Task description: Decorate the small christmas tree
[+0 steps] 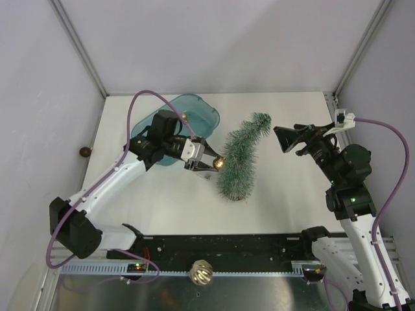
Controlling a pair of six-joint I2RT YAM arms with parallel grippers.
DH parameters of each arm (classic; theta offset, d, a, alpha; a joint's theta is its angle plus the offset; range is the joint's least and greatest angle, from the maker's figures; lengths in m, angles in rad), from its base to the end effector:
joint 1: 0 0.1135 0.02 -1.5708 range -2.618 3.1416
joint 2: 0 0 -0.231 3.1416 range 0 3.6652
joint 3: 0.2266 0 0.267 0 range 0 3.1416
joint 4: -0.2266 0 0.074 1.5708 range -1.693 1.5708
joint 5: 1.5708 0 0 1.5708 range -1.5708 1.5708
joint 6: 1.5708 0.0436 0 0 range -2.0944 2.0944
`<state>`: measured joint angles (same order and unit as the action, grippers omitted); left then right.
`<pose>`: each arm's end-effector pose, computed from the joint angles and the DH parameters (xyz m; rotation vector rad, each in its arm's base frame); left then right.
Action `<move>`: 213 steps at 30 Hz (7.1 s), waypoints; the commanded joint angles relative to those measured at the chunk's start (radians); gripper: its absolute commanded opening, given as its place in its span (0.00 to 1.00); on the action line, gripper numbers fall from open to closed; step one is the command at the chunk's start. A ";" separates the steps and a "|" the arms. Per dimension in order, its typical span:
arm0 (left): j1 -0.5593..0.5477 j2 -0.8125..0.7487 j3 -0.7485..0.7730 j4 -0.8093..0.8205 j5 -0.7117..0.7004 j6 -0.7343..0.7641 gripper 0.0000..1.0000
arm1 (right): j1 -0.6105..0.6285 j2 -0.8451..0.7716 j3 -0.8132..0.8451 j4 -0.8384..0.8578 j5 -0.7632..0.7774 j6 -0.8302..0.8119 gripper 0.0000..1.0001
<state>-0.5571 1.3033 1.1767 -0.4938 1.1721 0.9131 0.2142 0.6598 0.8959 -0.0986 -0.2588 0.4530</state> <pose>0.2322 -0.1920 0.3101 1.6833 0.9340 -1.0243 0.1847 0.0516 0.3902 -0.0427 1.4787 0.7298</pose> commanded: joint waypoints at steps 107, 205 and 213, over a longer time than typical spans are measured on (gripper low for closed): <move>0.396 0.450 0.331 0.109 -0.734 -0.710 0.73 | 0.019 -0.056 -0.014 -0.027 0.064 -0.039 0.99; -0.018 0.119 0.445 -0.184 -0.600 -0.554 0.13 | 0.024 -0.093 0.007 -0.092 0.069 -0.053 0.99; -0.046 0.117 0.437 -0.175 -0.603 -0.564 0.13 | 0.023 -0.084 0.007 -0.083 0.065 -0.054 0.99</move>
<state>-0.6003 1.4574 1.6157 -0.6918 0.5686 0.3325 0.2417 0.5751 0.8715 -0.2089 -0.1848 0.3916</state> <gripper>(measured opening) 0.436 0.991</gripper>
